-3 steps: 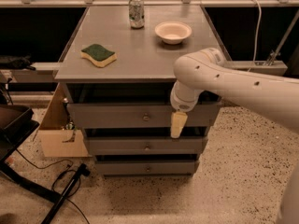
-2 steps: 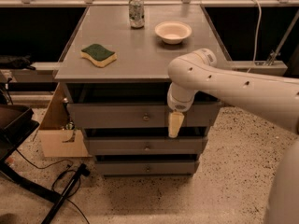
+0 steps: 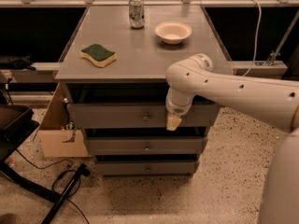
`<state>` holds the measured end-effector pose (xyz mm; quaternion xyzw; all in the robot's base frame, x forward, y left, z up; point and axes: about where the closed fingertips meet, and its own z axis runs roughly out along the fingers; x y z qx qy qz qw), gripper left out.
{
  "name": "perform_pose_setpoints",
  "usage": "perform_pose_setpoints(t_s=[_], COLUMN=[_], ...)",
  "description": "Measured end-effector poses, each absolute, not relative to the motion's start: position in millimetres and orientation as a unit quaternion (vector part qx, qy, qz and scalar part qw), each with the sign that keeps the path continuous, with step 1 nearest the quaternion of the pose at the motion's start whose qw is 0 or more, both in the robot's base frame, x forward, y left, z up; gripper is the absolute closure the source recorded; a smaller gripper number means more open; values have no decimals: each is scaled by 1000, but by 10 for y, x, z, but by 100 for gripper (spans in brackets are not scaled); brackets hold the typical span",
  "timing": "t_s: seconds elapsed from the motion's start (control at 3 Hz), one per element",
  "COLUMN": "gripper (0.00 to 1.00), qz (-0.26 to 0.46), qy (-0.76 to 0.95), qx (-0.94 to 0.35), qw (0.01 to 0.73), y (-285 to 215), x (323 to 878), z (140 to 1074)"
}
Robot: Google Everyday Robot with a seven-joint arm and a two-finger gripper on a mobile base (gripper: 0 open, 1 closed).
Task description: Open top drawer
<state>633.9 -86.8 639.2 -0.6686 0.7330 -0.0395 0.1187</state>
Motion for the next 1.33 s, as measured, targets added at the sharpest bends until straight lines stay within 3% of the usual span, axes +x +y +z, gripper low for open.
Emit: perform_pose_setpoints(t_s=[0.67,1.0,1.33], gripper=[86,100,100], qz=[-44,-44,-44], qy=[735,735,735], qx=[-668,-668,-668], qw=[108,108,108], y=[-965,-970,-968], x=[6263,6269,6277], z=[6393,6430,6462])
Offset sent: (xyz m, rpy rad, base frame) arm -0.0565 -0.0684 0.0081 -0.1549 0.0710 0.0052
